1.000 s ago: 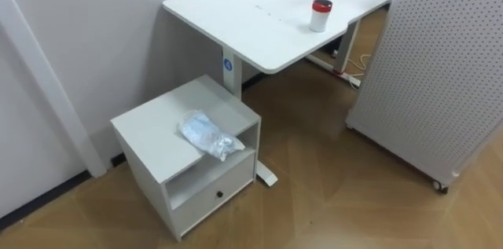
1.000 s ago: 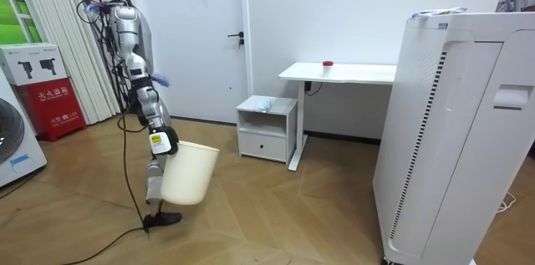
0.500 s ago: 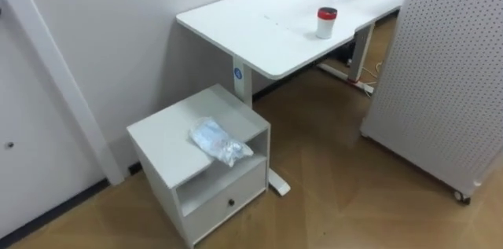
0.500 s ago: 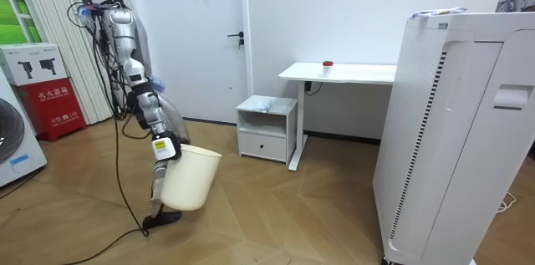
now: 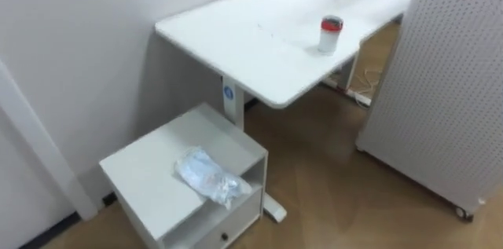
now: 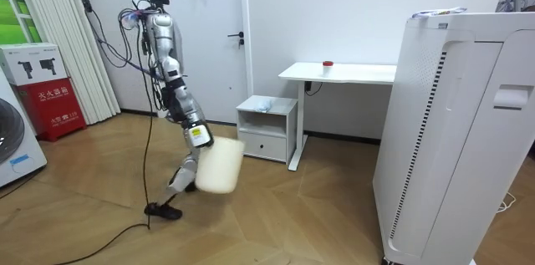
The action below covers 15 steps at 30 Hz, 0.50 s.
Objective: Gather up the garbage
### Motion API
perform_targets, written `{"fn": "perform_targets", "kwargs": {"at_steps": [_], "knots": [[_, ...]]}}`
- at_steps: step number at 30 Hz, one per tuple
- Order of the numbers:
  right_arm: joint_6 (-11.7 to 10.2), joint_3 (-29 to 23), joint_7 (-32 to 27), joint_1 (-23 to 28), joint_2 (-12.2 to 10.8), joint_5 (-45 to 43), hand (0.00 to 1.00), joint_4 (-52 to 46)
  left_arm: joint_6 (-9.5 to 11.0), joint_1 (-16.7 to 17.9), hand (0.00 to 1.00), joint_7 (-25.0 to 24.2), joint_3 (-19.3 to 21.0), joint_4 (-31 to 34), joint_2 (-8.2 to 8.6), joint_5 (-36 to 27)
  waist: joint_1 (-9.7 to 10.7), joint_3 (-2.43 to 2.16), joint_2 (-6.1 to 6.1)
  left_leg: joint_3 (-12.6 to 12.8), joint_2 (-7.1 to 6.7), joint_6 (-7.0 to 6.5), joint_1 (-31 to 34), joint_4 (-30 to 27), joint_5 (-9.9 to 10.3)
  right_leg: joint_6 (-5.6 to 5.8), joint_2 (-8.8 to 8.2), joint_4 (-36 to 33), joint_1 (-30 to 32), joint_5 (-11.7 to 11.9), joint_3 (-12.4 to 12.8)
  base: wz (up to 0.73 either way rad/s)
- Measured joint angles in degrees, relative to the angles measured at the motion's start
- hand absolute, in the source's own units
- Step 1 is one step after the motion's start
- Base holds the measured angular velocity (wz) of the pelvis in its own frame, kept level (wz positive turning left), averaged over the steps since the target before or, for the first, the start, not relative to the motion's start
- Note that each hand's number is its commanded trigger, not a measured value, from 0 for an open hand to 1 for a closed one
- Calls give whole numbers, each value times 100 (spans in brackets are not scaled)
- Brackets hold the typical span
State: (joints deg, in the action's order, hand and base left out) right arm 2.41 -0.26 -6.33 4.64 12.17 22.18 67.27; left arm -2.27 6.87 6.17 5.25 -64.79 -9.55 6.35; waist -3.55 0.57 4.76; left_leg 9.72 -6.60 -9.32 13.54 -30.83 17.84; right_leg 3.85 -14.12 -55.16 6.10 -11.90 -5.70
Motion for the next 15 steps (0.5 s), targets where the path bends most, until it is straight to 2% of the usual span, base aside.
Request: {"fn": "perform_targets", "kwargs": {"at_steps": [1, 2, 3, 4, 5, 7, 8, 9, 10, 11, 12, 13, 15], "knots": [[-11, 136, 2, -60, -34, -25, 100, -28, 16, -6, 0, 30, -39, 68, -43, -9, -3, -7, 2, -20, -6, -18, -80, 98, 12, 4, -39, -296, 225, 147, 13, 0], [-7, 158, 9, -82, -53, -27, 100, -55, 23, -11, 0, 76, -99, 83, -60, -6, -10, 4, 12, -25, 1, -19, -138, 171, 10, 7, -38, -395, 342, 120, -2, -6], [-34, 162, 24, -102, -74, -22, 100, -89, 22, 9, 0, 134, -117, 87, -59, 18, -25, 13, -26, -29, 66, -19, -242, 295, 11, -13, -20, -502, 593, -30, -122, -16], [-63, 176, 30, -121, -73, 18, 100, -120, 24, 30, 0, 178, -203, 123, -55, 57, -45, 8, -80, -28, 164, -8, -350, 423, 17, -33, 73, -330, 832, -213, -243, -17], [-77, 181, 32, -134, -70, 18, 100, -121, 31, 62, 0, 197, -232, 123, -57, 61, -60, 13, -115, -35, 230, 15, -403, 476, 23, -36, 155, -133, 925, -295, -292, -24], [-125, 271, 78, -123, -79, 49, 100, -100, 19, 153, 0, 223, -287, 118, -63, 50, -104, -2, -143, -78, 405, 85, -665, 777, 0, -50, 484, 1331, 1082, -363, -388, -10], [-131, 284, 90, -115, -79, 50, 100, -95, 13, 161, 0, 223, -340, 119, -66, 51, -80, -2, -141, -121, 415, 98, -719, 834, -5, -57, 533, 1773, 1069, -353, -401, 29], [-168, 282, 133, -88, -73, 57, 100, -94, 15, 161, 0, 223, -407, 123, -40, 49, 3, -4, -140, -231, 407, 107, -803, 919, -9, -89, 625, 2615, 975, -226, -421, 43], [-211, 271, 155, -72, -71, 57, 100, -91, 14, 143, 0, 221, -442, 123, 2, 52, 36, -1, -166, -319, 416, 136, -901, 998, 3, -132, 724, 3336, 891, 126, -408, 48], [-241, 248, 158, -40, -74, 56, 100, -83, 13, 144, 0, 221, -442, 124, 18, 52, 70, -26, -192, -381, 433, 152, -949, 1044, 8, -158, 753, 3541, 838, 338, -382, 48], [-288, 242, 188, 37, -87, 56, 100, -77, 16, 138, 0, 229, -437, 137, 16, 54, 135, -69, -215, -436, 457, 197, -1093, 1146, 4, -208, 886, 3837, 664, 683, -369, 46], [-339, 240, 197, 72, -87, 37, 100, -59, 24, 121, 0, 246, -426, 139, 4, 54, 149, -90, -268, -458, 507, 252, -1196, 1220, 3, -74, 973, 3973, 485, 848, -345, 33], [-423, 246, 223, 65, -88, -10, 100, -50, 44, 133, 0, 314, -370, 180, -11, 57, 151, -73, -309, -453, 568, 346, -1346, 1357, -52, -90, 1065, 4153, 274, 856, -289, -2]]}}
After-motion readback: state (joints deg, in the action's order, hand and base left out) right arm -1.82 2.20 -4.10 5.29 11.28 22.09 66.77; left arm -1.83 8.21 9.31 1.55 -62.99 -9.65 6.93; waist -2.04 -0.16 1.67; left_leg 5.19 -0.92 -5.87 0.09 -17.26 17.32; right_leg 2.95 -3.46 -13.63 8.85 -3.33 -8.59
